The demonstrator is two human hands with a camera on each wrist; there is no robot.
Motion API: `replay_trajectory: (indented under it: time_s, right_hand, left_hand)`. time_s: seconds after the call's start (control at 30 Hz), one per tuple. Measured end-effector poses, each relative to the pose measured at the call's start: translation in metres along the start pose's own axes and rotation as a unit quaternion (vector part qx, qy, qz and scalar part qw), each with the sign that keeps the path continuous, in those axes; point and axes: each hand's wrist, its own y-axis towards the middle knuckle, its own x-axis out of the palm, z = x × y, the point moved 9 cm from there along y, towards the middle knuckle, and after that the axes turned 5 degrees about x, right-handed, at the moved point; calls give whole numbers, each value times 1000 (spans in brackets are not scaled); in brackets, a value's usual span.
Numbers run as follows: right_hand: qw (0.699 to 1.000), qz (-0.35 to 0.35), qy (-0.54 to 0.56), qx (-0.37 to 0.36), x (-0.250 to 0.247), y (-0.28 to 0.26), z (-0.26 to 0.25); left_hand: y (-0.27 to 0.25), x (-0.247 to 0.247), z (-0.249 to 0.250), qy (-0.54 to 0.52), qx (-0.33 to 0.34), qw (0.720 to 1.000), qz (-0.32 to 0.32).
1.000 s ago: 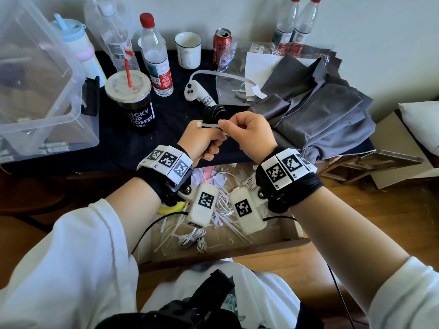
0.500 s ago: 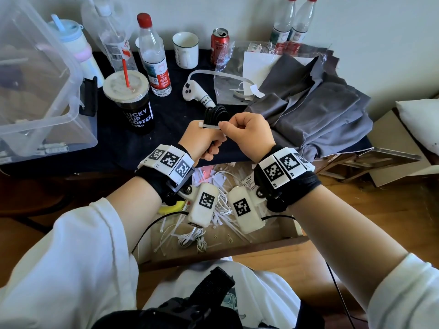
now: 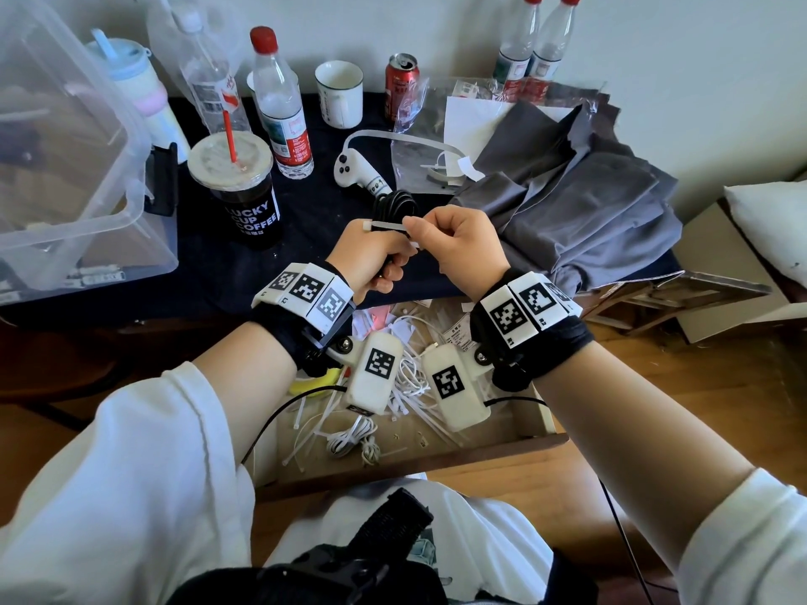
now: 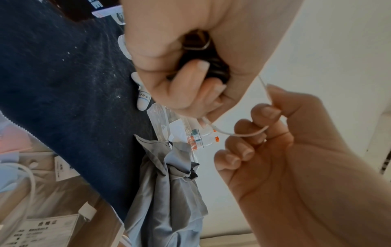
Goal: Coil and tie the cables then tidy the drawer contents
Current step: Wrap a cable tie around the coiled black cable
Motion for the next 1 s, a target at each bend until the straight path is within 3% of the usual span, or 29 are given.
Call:
replay_trajectory:
  time_s: [0.37, 0.6, 0.77, 0.9, 1.0]
  right_hand:
    - [1000, -8, -13, 14, 4, 1, 1]
    - [999, -32, -19, 24, 11, -1, -2]
    - [1000, 7, -21, 18, 5, 0, -5]
    - [991, -21, -129, -19, 8, 4, -21]
    - [974, -64, -216, -17, 18, 6, -26]
  left_hand:
    - [0, -1, 0, -8, 3, 1000, 0]
    - [1, 3, -3, 54, -15, 998, 6]
    - [1, 14, -8, 89, -54, 993, -49]
    - [3, 18, -18, 128, -83, 987, -57]
    - [3, 24, -28, 87, -138, 984, -74]
